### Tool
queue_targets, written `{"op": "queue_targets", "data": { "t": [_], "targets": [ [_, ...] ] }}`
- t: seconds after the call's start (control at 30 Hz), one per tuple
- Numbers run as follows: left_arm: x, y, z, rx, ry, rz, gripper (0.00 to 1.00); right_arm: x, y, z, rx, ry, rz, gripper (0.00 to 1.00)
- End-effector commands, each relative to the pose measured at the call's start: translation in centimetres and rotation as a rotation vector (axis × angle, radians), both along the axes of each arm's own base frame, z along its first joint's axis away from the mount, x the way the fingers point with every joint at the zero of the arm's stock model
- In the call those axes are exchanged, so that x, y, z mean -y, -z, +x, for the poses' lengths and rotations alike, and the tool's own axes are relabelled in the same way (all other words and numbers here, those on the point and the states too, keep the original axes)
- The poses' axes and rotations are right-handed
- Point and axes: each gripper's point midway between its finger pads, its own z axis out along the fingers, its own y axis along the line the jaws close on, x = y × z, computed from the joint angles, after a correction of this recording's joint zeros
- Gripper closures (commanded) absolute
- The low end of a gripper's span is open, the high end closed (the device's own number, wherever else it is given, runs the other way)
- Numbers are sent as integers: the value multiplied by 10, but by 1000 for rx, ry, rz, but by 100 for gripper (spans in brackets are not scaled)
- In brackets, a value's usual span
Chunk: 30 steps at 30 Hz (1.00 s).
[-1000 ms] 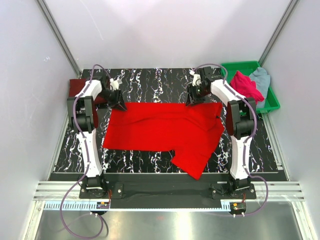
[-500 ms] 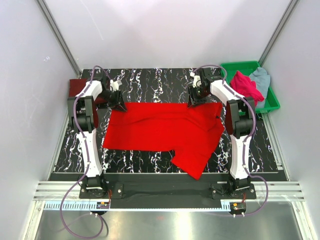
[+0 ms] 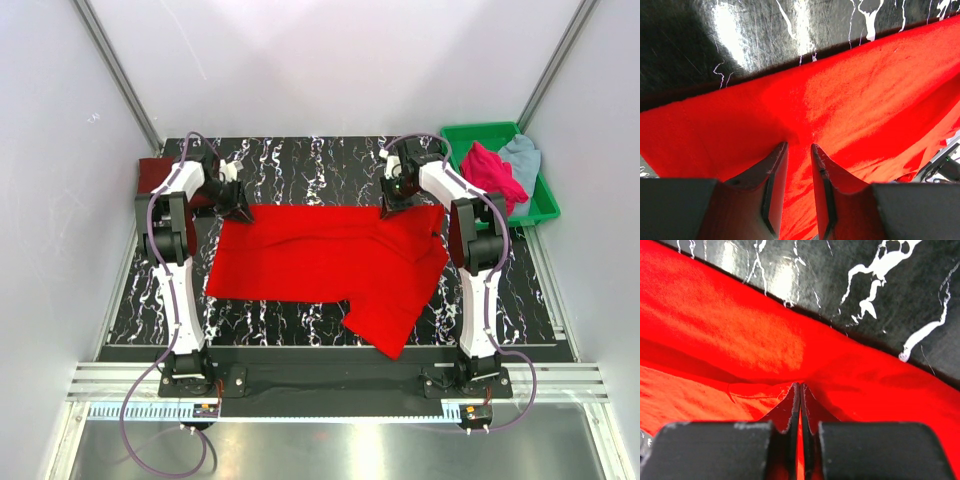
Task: Fold and stack the t-shirts
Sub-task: Fold the tshirt
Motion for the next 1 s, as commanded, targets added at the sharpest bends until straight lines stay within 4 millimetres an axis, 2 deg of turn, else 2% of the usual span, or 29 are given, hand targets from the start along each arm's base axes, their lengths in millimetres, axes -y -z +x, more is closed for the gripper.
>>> {"op": "queue_targets", "data": {
  "t": [0.0,0.03,0.1,0.13,0.17,0.23,0.3,0.33,0.47,0.5,0.53,0.6,0.7,0.83,0.97],
  "targets": [
    [-2,0,12,33,-9,12,69,2,-40,-1,62,22,-5,97],
    [-1,-1,13,35,-11,7,69,2,-43,-4,56,39,-2,97],
    [-1,-2,17,43,-11,-1,69,-4,-52,-19,42,31,9,96],
    [0,-3,18,46,-9,-4,69,-5,-49,-30,16,21,11,94],
    [1,-4,22,56,-9,-6,69,-9,-56,-36,10,41,26,94],
    [1,-4,24,58,-8,-11,69,-18,-48,-60,-41,24,34,93],
    [2,-4,24,57,-8,-16,69,-25,-51,-74,-45,6,35,93],
    [2,-4,24,58,-6,-18,69,-30,-43,-88,-76,-5,35,93],
    [2,-6,25,60,-7,-24,69,-44,-42,-118,-108,-26,39,92],
    [4,-5,24,58,-2,-24,69,-47,-41,-123,-117,-23,42,86],
    [4,-7,26,66,-2,-24,69,-54,-41,-132,-127,-46,42,76],
    [7,-8,26,68,2,-27,69,-59,-43,-136,-131,-53,48,60],
    [7,-12,26,75,4,-24,68,-61,-55,-128,-95,-51,54,57],
    [7,-15,26,80,5,-20,68,-51,-73,-101,12,-29,4,56],
    [5,-16,24,88,15,-4,68,-31,-77,-77,63,33,-7,55]
  ]
}}
